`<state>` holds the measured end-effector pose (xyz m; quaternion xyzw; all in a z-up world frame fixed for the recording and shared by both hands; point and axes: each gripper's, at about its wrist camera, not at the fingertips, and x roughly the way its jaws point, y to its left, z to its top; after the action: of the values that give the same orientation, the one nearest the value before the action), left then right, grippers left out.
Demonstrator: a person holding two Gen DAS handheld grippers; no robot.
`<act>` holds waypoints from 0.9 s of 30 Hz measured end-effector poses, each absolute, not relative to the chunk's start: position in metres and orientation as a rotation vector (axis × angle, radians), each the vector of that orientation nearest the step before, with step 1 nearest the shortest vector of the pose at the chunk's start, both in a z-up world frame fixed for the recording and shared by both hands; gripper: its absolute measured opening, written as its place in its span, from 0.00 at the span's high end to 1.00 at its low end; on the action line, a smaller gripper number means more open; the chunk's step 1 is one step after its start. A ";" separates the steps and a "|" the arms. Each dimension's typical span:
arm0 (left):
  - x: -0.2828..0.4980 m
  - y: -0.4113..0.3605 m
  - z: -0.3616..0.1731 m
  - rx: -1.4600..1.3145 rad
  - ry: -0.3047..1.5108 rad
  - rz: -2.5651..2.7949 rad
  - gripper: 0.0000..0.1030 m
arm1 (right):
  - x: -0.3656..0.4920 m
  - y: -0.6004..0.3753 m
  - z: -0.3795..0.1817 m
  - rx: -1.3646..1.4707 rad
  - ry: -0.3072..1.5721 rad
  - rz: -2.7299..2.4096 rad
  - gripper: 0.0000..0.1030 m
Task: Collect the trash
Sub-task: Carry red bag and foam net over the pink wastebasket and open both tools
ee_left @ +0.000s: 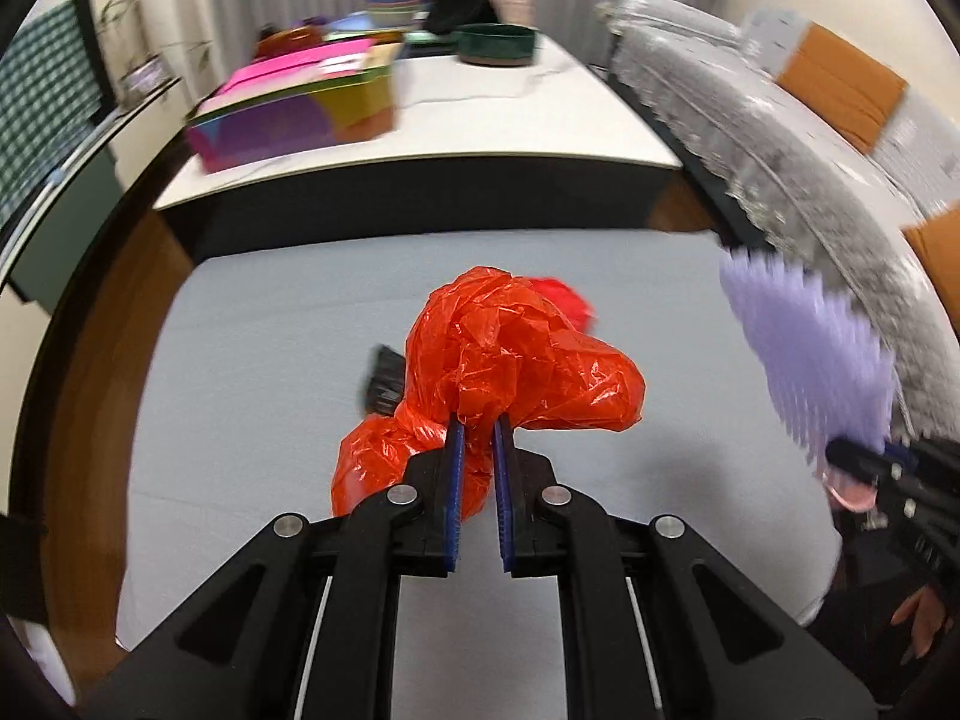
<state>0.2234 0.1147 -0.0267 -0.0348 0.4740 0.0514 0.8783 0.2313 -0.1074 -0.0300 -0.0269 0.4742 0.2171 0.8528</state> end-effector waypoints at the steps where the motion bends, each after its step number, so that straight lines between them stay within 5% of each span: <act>1: 0.219 0.102 -0.026 -0.061 0.993 0.086 0.91 | 0.228 -0.117 -0.027 -0.044 0.991 0.443 0.88; 27: 0.247 -0.120 -0.026 0.172 1.022 -0.186 0.91 | 0.225 -0.306 -0.029 0.179 0.919 0.173 0.88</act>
<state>0.2471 -0.1197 -0.0259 0.0820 0.4876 -0.0890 0.8646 0.2253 -0.3060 -0.0293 0.0859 0.4422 0.0833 0.8889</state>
